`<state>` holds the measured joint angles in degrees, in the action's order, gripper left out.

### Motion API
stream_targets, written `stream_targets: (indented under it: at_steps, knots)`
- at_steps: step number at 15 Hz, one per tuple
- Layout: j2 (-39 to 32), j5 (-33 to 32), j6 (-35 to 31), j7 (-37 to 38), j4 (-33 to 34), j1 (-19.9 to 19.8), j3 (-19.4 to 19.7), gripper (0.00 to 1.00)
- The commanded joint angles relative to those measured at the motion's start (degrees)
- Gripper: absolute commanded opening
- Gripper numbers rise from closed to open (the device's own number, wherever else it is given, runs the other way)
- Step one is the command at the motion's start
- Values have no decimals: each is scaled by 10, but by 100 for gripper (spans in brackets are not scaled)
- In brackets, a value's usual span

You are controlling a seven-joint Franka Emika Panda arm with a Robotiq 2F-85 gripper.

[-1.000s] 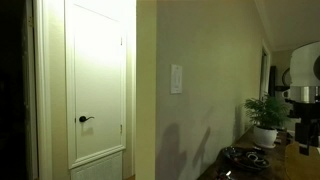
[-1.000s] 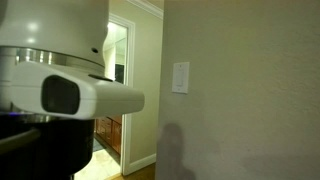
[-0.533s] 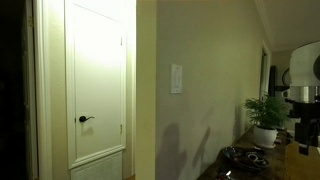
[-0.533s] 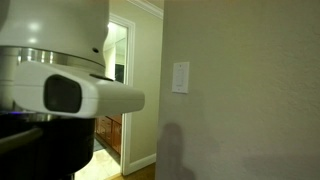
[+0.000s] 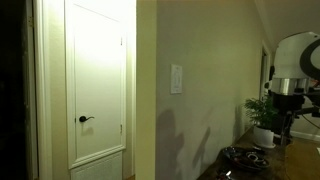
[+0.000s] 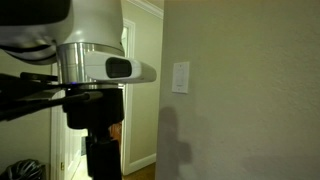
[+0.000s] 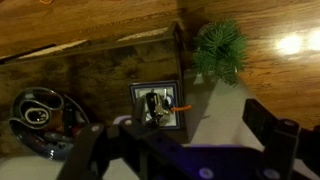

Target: Pull down the switch on the wall

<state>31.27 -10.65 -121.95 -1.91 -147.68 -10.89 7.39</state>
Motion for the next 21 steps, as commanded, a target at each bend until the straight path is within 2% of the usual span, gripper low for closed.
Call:
stream_targets:
  at_steps: [1, 9, 10, 17, 21]
  knots:
    - [-47, 34, -37, 22, 48, 26, -15, 100]
    - [-122, 79, -84, 17, 132, 54, -35, 100]
    - [-108, 72, -74, 15, 117, 51, -34, 100]
    - [-121, 72, -74, 15, 131, 52, -35, 100]
    - [-135, 107, -86, 6, 146, 73, -39, 100]
